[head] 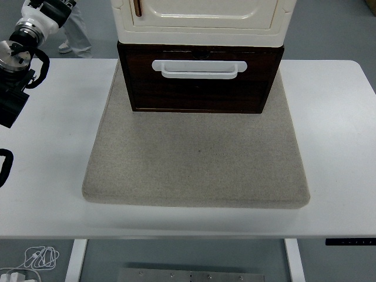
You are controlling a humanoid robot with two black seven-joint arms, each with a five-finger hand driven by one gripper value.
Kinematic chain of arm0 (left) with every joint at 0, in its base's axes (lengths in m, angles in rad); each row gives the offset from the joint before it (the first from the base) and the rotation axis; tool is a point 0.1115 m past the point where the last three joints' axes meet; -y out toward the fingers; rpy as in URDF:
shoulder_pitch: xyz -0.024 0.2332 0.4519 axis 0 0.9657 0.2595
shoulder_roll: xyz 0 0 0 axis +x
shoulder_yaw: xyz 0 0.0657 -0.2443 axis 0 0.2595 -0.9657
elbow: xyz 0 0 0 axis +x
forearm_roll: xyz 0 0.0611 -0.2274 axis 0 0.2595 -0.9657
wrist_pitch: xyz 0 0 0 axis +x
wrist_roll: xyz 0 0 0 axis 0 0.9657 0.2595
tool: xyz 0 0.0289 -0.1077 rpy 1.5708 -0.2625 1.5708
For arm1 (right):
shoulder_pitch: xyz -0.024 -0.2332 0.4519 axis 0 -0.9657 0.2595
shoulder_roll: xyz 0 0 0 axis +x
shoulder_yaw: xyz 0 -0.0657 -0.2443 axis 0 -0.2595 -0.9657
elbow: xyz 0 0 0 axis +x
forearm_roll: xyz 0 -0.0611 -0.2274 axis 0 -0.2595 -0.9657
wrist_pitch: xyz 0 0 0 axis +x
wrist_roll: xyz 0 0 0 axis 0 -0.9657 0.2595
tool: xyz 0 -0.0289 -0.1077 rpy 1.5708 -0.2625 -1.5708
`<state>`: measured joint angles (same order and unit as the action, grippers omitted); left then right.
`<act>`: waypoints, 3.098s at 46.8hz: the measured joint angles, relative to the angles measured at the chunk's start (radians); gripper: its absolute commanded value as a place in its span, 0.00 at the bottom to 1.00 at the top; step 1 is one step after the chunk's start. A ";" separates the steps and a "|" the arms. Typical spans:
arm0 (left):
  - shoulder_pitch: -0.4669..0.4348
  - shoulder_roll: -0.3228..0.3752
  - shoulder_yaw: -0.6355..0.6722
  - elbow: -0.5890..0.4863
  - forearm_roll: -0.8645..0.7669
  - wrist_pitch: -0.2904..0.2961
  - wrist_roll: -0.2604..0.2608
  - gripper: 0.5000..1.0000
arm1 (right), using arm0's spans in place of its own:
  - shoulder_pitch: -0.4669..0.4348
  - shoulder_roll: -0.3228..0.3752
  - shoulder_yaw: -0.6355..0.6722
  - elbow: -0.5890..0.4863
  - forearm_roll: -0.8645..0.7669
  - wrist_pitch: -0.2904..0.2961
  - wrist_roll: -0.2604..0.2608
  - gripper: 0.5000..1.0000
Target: Open the drawer under the combination cabinet
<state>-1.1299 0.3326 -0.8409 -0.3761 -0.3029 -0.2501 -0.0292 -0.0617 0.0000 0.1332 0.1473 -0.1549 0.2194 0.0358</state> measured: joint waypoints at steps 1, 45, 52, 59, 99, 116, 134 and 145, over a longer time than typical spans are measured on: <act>-0.003 0.015 0.003 -0.015 0.014 0.000 0.000 1.00 | 0.000 0.000 0.000 0.000 0.000 0.000 0.000 0.85; -0.193 0.523 0.008 -0.728 0.359 -0.022 -0.026 1.00 | 0.000 0.000 0.000 0.000 0.000 0.000 0.000 0.85; -0.219 0.582 0.014 -0.854 0.415 -0.049 -0.016 1.00 | 0.000 0.000 0.000 0.000 0.000 0.000 0.000 0.85; -0.261 0.612 0.015 -0.984 0.471 -0.082 -0.001 1.00 | 0.000 0.000 0.000 0.000 0.000 0.000 0.000 0.85; -0.714 0.310 0.559 -1.051 0.551 -0.070 0.206 1.00 | 0.000 0.000 0.000 0.000 0.000 0.000 0.000 0.85; -0.750 0.292 0.730 -1.121 0.542 -0.069 0.319 1.00 | 0.000 0.000 0.000 0.000 0.000 0.000 0.000 0.85; -0.782 0.270 0.912 -1.153 0.497 -0.068 0.405 1.00 | 0.000 0.000 0.000 0.000 0.000 0.000 0.000 0.85; -0.780 0.228 0.964 -1.038 0.493 -0.047 0.429 1.00 | 0.001 0.000 0.000 0.000 0.000 0.000 0.000 0.85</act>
<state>-1.9101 0.5604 0.1233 -1.4140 0.1902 -0.2969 0.4000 -0.0611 0.0000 0.1335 0.1472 -0.1549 0.2194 0.0360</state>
